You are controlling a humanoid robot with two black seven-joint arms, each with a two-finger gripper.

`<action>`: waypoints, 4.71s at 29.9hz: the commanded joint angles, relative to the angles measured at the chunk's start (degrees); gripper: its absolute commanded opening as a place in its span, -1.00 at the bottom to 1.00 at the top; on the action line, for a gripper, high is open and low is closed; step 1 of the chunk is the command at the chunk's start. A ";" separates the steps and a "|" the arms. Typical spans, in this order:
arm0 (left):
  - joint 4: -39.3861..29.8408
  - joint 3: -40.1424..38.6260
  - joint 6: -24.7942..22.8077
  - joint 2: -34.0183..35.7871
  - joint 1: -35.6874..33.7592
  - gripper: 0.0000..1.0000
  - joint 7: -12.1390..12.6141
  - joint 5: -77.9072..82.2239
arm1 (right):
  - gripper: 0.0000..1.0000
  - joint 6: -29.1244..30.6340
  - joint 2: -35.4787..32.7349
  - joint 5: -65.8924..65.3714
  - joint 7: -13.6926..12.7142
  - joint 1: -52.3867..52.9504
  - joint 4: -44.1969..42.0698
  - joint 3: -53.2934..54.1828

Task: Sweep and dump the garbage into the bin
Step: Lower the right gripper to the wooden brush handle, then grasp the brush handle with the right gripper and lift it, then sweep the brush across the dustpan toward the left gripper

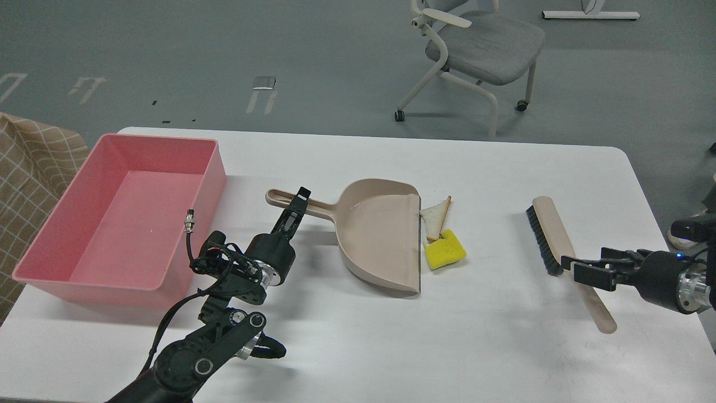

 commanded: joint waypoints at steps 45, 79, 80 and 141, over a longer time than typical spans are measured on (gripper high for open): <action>-0.08 -0.01 0.00 -0.61 -0.05 -0.70 -0.78 -0.01 | 0.93 0.15 1.65 -2.56 -2.43 -3.71 2.87 -1.43; -0.52 -0.01 0.17 -0.53 0.21 -0.69 -0.78 -0.10 | 0.27 0.15 1.83 -2.56 -5.33 -3.62 3.22 -3.37; -0.52 -0.01 0.17 -0.53 0.13 -0.69 -0.78 -0.10 | 0.27 0.15 1.83 -2.56 -5.33 -3.45 3.22 -3.37; -1.14 -0.09 1.14 -0.70 0.57 -0.68 -0.78 0.07 | -0.74 0.15 13.69 -2.83 -8.14 1.74 1.99 -3.45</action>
